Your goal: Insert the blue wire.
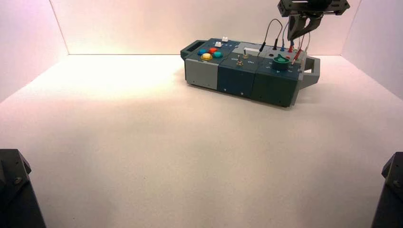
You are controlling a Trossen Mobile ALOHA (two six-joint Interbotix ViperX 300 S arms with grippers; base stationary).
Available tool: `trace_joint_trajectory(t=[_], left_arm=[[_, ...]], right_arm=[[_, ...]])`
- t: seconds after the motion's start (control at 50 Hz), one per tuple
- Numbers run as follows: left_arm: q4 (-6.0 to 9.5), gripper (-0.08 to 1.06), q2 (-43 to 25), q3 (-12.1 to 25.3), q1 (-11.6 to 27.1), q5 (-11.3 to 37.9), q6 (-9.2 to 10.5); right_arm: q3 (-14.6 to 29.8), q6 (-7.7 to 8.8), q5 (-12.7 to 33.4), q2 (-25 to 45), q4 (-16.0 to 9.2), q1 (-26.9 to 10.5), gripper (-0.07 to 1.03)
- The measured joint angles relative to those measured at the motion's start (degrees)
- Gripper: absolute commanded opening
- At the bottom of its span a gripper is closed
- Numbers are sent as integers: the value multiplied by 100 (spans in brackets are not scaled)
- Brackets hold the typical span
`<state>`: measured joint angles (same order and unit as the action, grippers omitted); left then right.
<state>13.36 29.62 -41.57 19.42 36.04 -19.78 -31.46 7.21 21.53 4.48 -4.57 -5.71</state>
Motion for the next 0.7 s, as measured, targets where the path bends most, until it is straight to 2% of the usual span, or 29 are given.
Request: trace_joint_trajectory(t=[0.44, 0.7], left_arm=[[0, 55, 0, -79, -9, -158, 0], [-9, 55, 0, -132, -18, -325, 0]], right_arm=[[-343, -9, -1099, 0, -79, -44, -2], [-422, -9, -1336, 0, -88, -79, -2]])
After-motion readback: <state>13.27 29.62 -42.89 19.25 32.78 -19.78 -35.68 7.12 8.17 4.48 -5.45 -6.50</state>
